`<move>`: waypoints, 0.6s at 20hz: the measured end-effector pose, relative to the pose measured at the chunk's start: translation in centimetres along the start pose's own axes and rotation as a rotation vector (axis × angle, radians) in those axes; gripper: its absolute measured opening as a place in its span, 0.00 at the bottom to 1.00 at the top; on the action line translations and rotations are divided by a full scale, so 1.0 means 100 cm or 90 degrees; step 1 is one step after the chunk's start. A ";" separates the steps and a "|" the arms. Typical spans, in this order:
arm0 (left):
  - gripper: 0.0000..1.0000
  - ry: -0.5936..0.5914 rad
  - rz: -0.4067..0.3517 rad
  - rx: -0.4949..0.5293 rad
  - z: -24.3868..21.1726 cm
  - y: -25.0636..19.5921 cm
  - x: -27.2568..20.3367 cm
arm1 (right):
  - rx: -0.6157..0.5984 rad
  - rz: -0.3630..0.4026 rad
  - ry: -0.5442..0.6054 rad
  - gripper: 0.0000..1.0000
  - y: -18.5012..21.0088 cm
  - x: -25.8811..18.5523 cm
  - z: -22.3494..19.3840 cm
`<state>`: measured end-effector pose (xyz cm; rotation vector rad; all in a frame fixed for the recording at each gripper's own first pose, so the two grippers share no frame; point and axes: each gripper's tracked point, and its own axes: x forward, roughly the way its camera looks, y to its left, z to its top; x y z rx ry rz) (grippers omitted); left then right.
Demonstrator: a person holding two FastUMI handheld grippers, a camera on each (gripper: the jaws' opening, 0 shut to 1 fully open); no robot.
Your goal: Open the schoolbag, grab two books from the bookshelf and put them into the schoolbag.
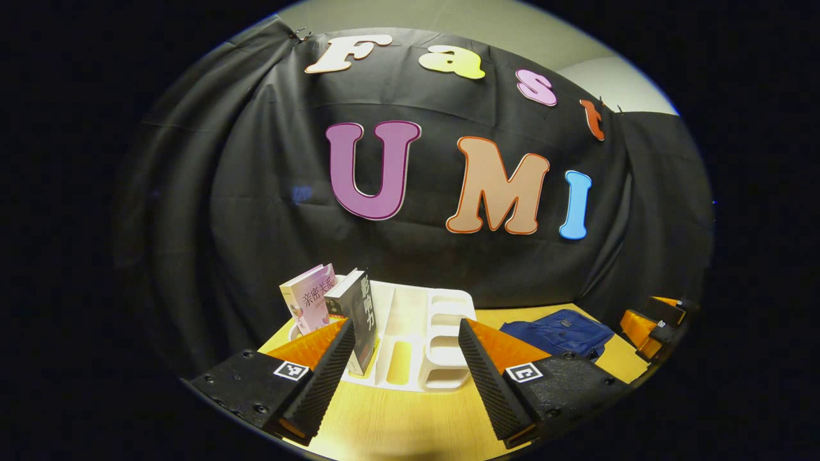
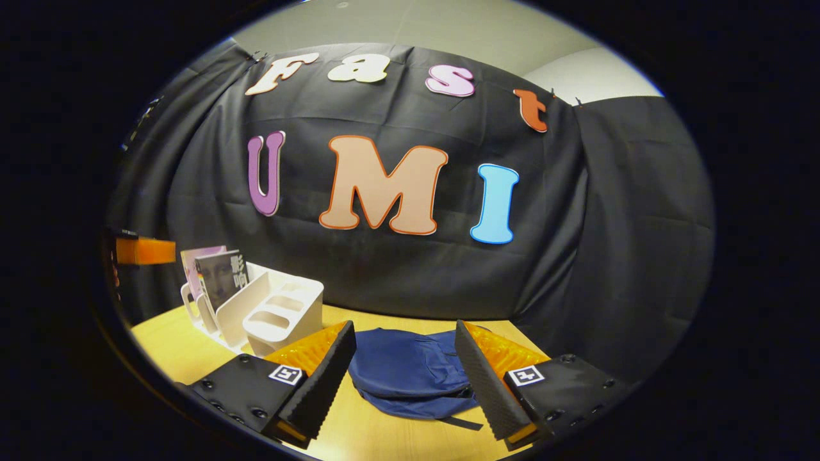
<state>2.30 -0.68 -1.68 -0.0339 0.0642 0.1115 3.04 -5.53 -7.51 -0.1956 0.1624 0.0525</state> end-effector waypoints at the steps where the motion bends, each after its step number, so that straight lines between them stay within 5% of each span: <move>1: 0.95 0.002 0.001 0.001 0.000 0.000 0.001 | -0.026 0.001 0.003 0.99 -0.003 0.001 -0.006; 6: 0.95 0.006 0.010 0.000 -0.002 -0.002 0.000 | -0.177 0.005 0.011 0.93 -0.015 0.009 -0.038; 12: 0.92 0.014 0.029 0.013 -0.006 0.005 -0.005 | -0.356 -0.003 0.064 0.98 -0.035 0.035 -0.100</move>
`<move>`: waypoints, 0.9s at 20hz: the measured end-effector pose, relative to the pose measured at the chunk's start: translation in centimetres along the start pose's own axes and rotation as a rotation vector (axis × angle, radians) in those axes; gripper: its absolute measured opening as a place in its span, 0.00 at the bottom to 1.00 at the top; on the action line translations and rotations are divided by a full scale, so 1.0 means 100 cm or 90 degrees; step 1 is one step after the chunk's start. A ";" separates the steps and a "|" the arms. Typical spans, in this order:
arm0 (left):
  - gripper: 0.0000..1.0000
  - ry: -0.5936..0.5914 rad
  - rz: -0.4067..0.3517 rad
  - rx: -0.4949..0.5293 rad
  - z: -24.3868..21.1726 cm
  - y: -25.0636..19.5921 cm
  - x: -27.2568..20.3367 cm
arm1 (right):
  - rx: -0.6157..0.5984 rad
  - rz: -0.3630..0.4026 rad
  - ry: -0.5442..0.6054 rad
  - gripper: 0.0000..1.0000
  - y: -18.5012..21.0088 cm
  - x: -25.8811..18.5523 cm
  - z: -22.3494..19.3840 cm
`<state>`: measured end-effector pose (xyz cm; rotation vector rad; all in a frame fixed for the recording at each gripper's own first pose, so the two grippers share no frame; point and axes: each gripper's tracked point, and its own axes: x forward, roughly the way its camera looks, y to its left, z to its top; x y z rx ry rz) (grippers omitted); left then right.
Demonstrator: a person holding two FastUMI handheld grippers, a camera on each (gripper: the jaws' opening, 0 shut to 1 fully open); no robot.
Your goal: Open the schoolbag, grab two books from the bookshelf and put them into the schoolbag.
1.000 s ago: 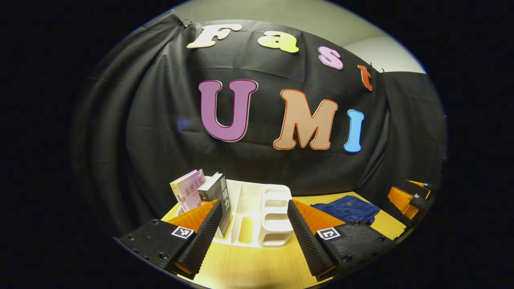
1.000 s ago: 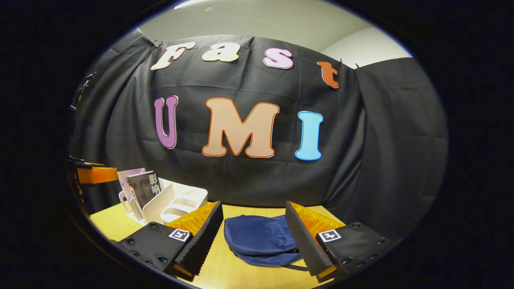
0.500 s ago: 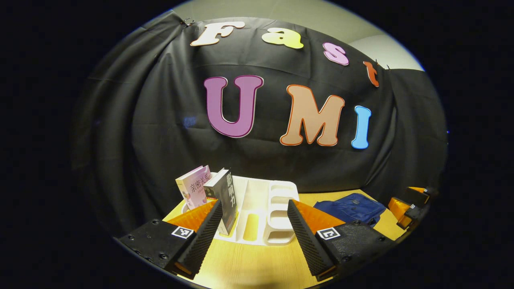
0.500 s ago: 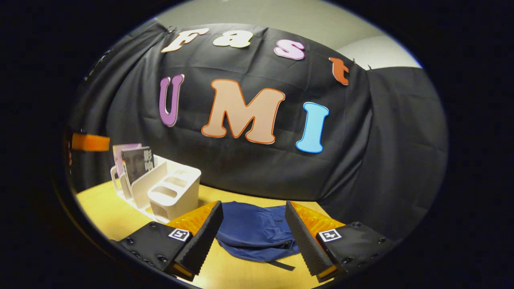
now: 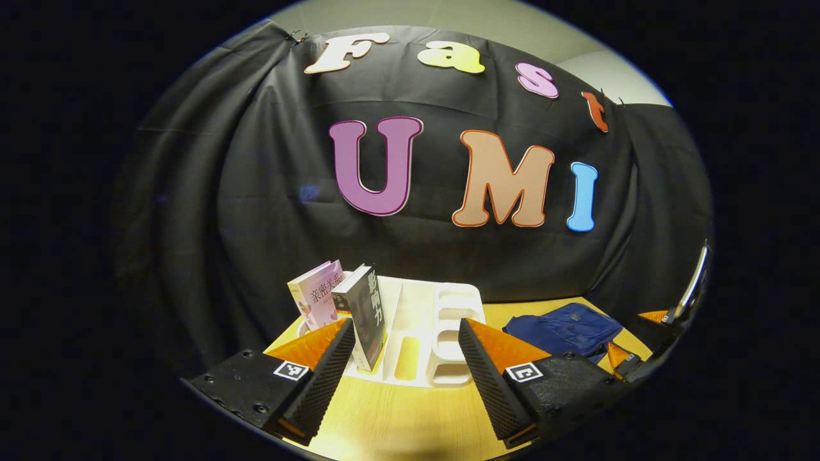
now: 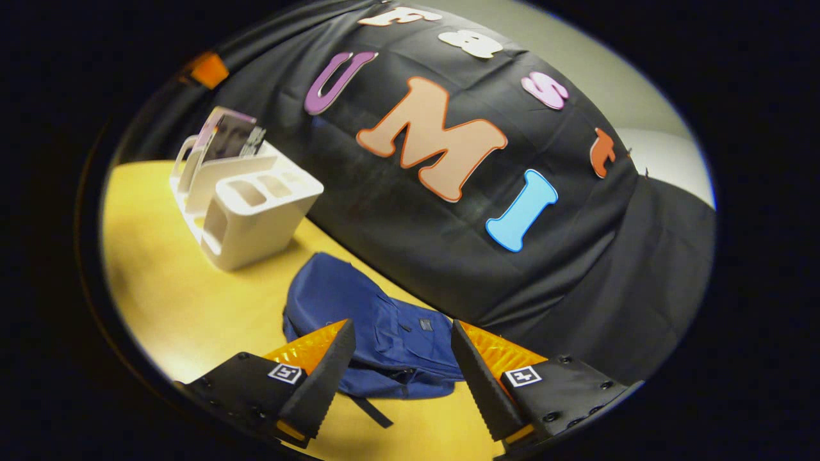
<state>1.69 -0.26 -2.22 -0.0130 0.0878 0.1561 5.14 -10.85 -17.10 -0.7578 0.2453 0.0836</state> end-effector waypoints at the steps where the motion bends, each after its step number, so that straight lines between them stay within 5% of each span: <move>1: 0.95 0.000 0.005 0.000 0.001 0.002 -0.002 | -0.029 0.001 0.009 0.98 0.003 0.003 -0.011; 8: 0.92 0.008 0.044 0.004 -0.003 0.017 -0.008 | -0.201 0.036 0.033 0.92 0.040 0.034 -0.056; 15: 0.95 0.022 0.080 0.009 -0.008 0.029 -0.016 | -0.273 0.044 0.053 0.98 0.054 0.054 -0.071; 18: 0.95 0.026 0.095 0.018 -0.008 0.036 -0.019 | -0.296 0.047 0.062 0.91 0.057 0.055 -0.073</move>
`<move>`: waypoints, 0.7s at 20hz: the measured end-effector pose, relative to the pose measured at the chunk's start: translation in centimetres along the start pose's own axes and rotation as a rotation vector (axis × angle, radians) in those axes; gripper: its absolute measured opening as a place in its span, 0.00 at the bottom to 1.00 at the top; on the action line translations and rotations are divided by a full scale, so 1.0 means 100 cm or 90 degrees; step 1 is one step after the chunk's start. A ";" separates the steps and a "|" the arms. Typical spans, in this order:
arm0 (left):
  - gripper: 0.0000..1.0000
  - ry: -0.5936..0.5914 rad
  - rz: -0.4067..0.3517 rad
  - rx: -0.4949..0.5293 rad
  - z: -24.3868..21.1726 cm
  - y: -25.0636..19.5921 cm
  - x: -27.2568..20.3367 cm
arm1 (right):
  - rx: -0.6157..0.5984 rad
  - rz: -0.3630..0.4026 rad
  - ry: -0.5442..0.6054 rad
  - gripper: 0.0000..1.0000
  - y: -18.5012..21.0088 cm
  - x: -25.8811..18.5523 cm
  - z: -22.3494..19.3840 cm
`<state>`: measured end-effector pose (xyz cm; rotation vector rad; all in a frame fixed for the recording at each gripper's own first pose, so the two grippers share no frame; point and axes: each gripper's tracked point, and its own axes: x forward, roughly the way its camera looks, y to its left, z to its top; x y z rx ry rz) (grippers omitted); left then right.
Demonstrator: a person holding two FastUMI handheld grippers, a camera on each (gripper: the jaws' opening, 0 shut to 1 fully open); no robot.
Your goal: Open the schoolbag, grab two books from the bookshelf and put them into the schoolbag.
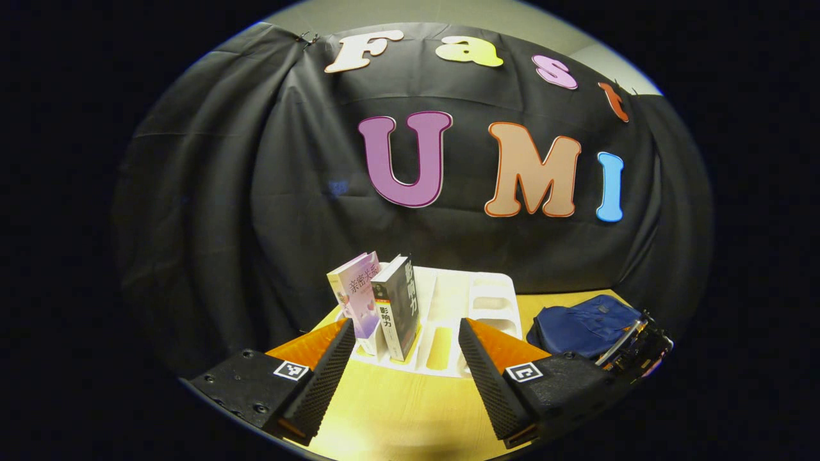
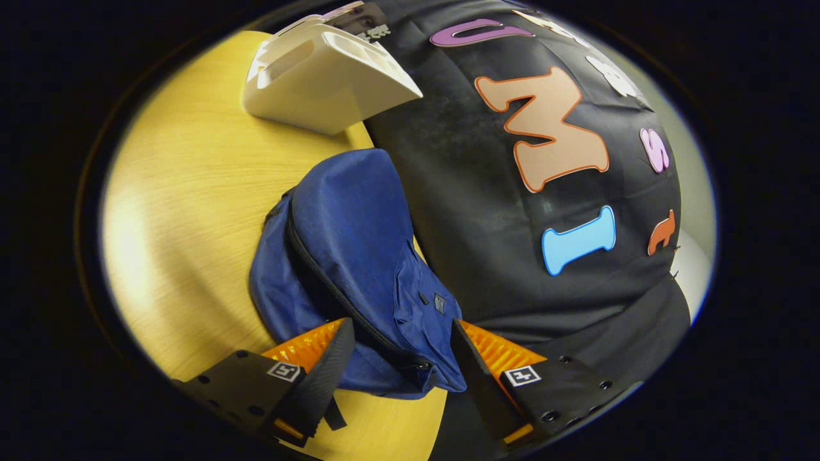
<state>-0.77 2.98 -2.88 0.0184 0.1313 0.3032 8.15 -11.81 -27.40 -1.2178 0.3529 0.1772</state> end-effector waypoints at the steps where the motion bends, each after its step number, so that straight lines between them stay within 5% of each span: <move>1: 0.95 0.001 0.005 0.002 0.000 0.002 0.000 | -0.010 0.001 -0.003 0.91 0.000 -0.001 0.004; 6: 0.95 0.008 0.016 0.003 -0.002 0.005 0.000 | -0.009 -0.005 -0.017 0.89 -0.005 0.008 0.013; 10: 0.95 0.013 0.014 0.005 -0.004 0.003 0.001 | -0.011 0.001 -0.021 0.96 -0.004 0.030 0.025; 14: 0.95 0.018 0.013 0.014 -0.004 0.003 0.002 | -0.023 0.020 -0.028 0.75 0.009 0.047 0.036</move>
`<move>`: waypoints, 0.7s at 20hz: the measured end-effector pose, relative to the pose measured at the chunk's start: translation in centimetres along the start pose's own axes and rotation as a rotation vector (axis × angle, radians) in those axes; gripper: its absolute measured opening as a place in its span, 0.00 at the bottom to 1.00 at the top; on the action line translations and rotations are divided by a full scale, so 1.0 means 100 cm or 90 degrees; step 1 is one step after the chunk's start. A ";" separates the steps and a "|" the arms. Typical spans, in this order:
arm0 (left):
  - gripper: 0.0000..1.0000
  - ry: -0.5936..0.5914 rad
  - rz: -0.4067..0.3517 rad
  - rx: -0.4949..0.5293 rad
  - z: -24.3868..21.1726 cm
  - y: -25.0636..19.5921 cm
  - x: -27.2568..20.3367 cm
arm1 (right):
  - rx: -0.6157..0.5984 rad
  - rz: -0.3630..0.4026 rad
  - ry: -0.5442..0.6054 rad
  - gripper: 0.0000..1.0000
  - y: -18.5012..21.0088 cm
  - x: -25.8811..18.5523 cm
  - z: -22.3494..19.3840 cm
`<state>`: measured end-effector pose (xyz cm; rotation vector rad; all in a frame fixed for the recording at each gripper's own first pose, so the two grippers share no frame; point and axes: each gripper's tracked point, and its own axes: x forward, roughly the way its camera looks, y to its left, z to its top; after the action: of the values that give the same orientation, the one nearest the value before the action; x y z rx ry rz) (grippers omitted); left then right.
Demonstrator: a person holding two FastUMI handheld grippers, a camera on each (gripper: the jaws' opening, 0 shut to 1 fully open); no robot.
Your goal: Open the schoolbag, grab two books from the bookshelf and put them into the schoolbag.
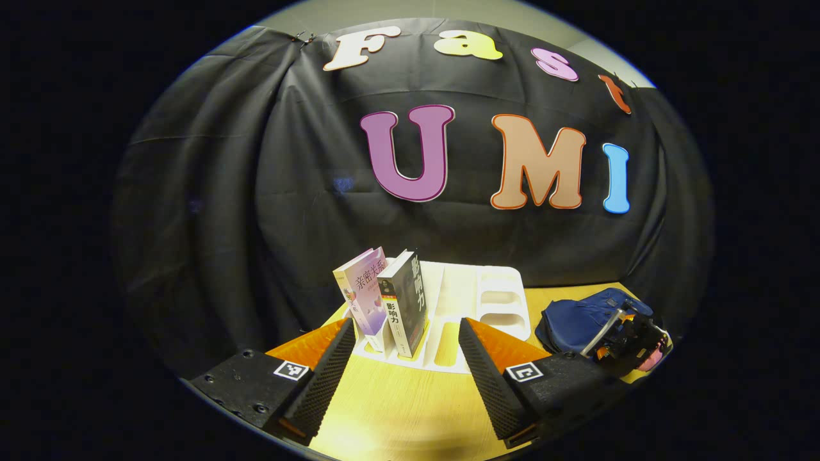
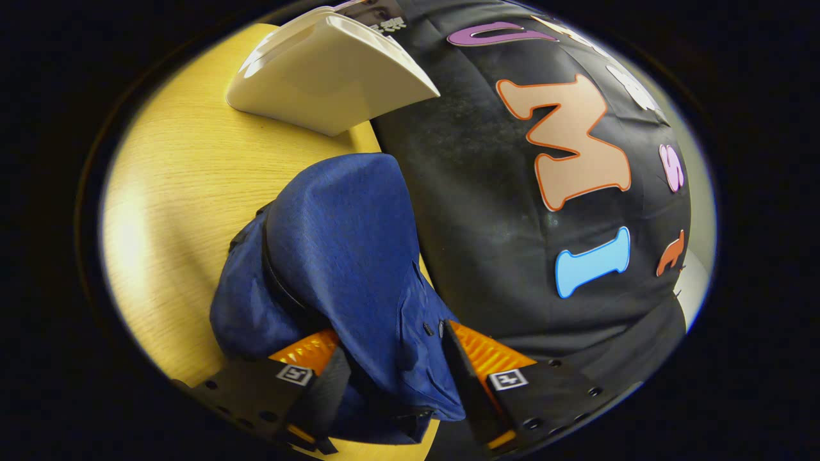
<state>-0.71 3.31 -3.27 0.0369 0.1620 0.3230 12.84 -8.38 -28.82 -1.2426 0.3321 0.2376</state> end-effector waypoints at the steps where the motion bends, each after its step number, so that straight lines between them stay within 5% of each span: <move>1: 0.95 0.000 0.000 0.001 0.000 0.000 0.000 | 0.003 0.003 -0.001 0.67 0.002 0.003 0.002; 7: 0.95 0.007 -0.003 -0.006 -0.001 -0.003 0.003 | 0.001 -0.019 -0.019 0.13 -0.008 0.000 0.011; 14: 0.95 0.016 -0.007 -0.025 -0.002 -0.003 0.007 | 0.041 0.021 -0.018 0.04 -0.015 0.003 0.007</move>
<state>0.01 3.29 -3.59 -0.0067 0.1802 0.3160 13.72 -8.12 -27.41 -1.1703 0.3333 0.2708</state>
